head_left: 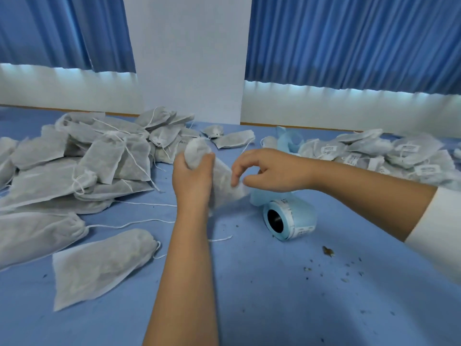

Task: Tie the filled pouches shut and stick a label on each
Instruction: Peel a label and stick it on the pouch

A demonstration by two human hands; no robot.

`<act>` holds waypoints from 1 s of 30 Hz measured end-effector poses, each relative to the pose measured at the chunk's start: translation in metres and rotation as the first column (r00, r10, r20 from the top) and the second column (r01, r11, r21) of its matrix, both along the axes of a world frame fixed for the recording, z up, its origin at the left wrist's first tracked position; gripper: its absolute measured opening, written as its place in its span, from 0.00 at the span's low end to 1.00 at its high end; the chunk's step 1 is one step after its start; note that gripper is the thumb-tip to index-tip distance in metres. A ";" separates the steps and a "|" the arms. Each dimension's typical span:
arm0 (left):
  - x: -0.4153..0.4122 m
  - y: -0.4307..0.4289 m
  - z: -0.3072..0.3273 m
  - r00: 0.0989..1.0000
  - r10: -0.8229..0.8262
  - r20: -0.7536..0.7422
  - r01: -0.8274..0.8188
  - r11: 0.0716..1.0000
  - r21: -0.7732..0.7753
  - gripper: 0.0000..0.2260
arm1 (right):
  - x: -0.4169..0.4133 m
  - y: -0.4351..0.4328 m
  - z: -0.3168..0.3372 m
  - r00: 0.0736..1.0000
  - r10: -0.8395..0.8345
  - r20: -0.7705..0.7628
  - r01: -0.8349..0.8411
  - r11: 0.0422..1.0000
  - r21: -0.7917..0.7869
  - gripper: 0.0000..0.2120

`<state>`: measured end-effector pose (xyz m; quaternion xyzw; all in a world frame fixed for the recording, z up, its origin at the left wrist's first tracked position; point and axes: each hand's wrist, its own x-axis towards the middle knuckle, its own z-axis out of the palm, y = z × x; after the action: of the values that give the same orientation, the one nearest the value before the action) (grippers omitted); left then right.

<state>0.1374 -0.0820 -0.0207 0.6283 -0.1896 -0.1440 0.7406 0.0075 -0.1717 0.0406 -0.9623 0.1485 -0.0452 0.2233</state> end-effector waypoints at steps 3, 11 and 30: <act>-0.008 0.007 0.008 0.983 -0.115 0.142 0.098 0.988 0.120 0.04 | -0.009 0.000 -0.001 0.952 -0.190 0.238 0.174 0.981 0.086 0.11; -0.030 0.007 0.010 0.825 -0.473 0.308 0.347 0.856 0.383 0.06 | -0.034 0.012 -0.031 0.792 -0.439 0.424 0.229 0.858 0.461 0.13; -0.058 0.006 0.012 0.623 -0.538 0.569 0.251 0.826 0.505 0.14 | -0.075 0.024 -0.055 0.573 -0.658 0.488 0.247 0.706 0.663 0.02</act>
<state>0.0795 -0.0760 -0.0087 0.7064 -0.5555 -0.0954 0.4281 -0.0677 -0.1472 -0.0141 -0.6938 0.3118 -0.4196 0.4954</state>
